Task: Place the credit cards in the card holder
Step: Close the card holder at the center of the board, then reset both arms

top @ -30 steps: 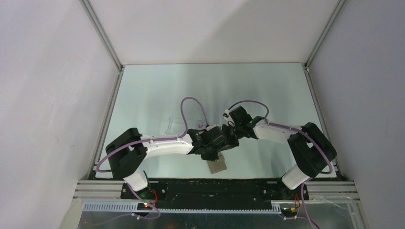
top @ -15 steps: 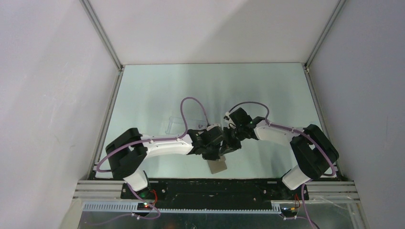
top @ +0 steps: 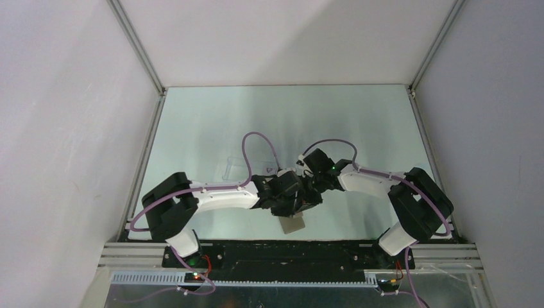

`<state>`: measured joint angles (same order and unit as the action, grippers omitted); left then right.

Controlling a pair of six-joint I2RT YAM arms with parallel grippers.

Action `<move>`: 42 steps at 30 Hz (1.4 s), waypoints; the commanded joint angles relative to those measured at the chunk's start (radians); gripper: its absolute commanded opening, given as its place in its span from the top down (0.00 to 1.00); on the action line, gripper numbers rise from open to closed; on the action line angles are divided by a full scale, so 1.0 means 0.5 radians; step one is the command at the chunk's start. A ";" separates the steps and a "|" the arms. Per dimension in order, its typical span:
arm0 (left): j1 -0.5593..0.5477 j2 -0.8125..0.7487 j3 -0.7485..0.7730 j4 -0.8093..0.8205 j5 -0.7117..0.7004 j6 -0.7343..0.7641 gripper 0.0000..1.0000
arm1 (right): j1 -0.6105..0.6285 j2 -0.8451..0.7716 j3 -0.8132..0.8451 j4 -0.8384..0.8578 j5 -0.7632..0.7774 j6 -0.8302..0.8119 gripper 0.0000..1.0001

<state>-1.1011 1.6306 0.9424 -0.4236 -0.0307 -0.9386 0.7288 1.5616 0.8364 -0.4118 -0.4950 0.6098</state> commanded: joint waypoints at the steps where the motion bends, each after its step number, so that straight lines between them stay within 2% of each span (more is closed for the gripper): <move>1: -0.007 -0.033 -0.036 0.026 0.003 -0.026 1.00 | 0.031 0.060 0.019 0.058 0.054 0.007 0.99; 14: -0.008 -0.006 -0.049 0.025 0.003 -0.031 1.00 | 0.150 0.343 0.020 0.040 0.385 -0.011 1.00; 20: -0.007 0.020 -0.037 0.026 0.011 -0.032 1.00 | 0.195 0.453 0.012 -0.082 0.584 0.001 1.00; 24: -0.004 -0.027 -0.010 0.028 -0.019 -0.021 1.00 | 0.204 0.374 -0.029 -0.023 0.494 -0.034 1.00; 26: 0.013 -0.104 -0.003 0.042 -0.038 0.005 0.85 | 0.180 0.235 -0.016 -0.017 0.433 -0.044 0.99; 27: 0.034 -0.143 -0.013 0.051 -0.049 0.011 0.63 | 0.164 0.115 -0.005 -0.017 0.408 -0.041 0.97; 28: 0.046 -0.237 -0.022 0.078 -0.055 0.019 0.54 | 0.120 0.056 -0.003 -0.009 0.345 -0.036 0.94; 29: 0.078 -0.286 -0.049 0.096 -0.068 0.025 0.38 | 0.066 -0.076 -0.001 -0.007 0.305 -0.026 0.89; 30: 0.098 -0.402 -0.067 0.134 -0.075 0.032 0.31 | 0.042 -0.209 -0.001 -0.011 0.296 -0.023 0.75; 31: 0.146 -0.468 -0.123 0.167 -0.071 0.047 0.20 | -0.012 -0.269 0.001 -0.018 0.289 -0.029 0.68; 32: 0.179 -0.587 -0.160 0.245 -0.043 0.054 0.17 | -0.040 -0.393 -0.002 -0.038 0.296 -0.035 0.56; 33: 0.254 -0.654 -0.244 0.287 -0.025 0.071 0.10 | -0.092 -0.456 -0.001 -0.054 0.330 -0.054 0.49; 34: 0.333 -0.784 -0.291 0.384 0.022 0.081 0.03 | -0.120 -0.568 -0.005 -0.091 0.355 -0.068 0.36; 35: 0.383 -0.923 -0.390 0.480 0.034 0.106 0.02 | -0.174 -0.628 -0.009 -0.109 0.418 -0.106 0.30; 36: 0.486 -0.998 -0.441 0.527 0.113 0.117 0.01 | -0.205 -0.737 -0.029 -0.145 0.457 -0.126 0.18; 37: 0.545 -1.135 -0.560 0.628 0.153 0.137 0.00 | -0.268 -0.791 -0.041 -0.184 0.556 -0.165 0.13; 38: 0.684 -1.210 -0.616 0.670 0.226 0.144 0.00 | -0.301 -0.890 -0.071 -0.202 0.612 -0.183 0.04; 39: 0.753 -1.363 -0.726 0.719 0.250 0.164 0.00 | -0.380 -0.939 -0.089 -0.233 0.723 -0.223 0.02; 42: 1.155 -1.675 -0.905 0.697 0.200 0.270 0.00 | -0.613 -1.166 -0.242 -0.222 1.002 -0.337 0.01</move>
<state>-0.7055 0.9470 0.5911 -0.1509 0.0551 -0.8860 0.5346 1.0779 0.7963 -0.4698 -0.2180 0.5312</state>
